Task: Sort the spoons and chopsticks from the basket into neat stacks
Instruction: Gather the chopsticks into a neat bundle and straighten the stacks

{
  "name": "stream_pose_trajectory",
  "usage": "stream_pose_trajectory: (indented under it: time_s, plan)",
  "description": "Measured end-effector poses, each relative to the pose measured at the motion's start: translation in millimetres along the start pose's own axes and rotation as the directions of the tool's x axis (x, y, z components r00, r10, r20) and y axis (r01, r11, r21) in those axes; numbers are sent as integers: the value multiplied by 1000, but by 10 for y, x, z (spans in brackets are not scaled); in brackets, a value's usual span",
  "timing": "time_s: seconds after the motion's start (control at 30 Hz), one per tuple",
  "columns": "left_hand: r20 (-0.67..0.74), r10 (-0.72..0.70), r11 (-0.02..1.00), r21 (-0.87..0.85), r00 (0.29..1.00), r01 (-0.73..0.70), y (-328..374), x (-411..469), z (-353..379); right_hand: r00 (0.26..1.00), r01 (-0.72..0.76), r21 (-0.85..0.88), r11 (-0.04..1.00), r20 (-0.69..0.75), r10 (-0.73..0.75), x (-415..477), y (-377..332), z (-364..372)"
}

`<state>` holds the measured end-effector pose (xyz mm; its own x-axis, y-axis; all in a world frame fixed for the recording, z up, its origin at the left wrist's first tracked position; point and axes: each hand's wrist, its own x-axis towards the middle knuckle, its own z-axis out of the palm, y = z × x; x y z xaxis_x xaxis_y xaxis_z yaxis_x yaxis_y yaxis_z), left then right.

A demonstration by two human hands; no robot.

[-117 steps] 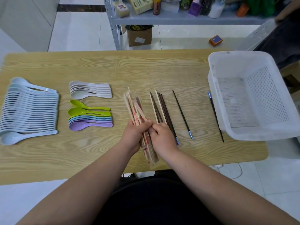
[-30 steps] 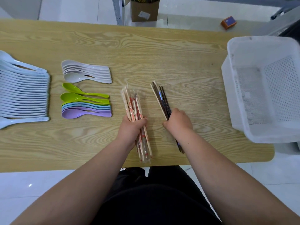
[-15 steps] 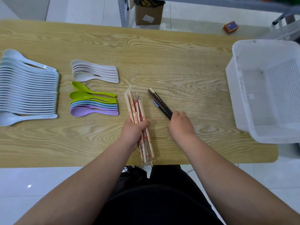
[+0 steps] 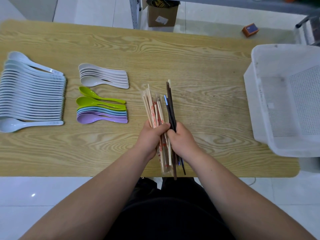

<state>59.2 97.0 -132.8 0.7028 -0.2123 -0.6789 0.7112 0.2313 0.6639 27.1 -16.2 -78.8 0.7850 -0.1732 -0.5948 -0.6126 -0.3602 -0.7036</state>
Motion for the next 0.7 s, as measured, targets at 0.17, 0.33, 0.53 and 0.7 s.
stream_pose_trajectory:
  time_s: [0.17, 0.33, 0.53, 0.7]
  plan:
    - [87, 0, 997, -74, 996, 7, 15, -17, 88, 990, 121, -12, 993, -64, -122, 34, 38, 10]
    - [211, 30, 992, -124, 977, -3, 88, -44, 167, 984, 127, -55, 990, -116, -133, 58, 199, 64]
    - [276, -19, 998, -47, 961, 33, 143, -5, 215, 979, 195, -270, 943, 109, -171, 98, 258, -34]
    - [256, -21, 997, -68, 966, 40, 131, 36, 275, 965, 163, -58, 985, 216, -147, 63, 209, -158]
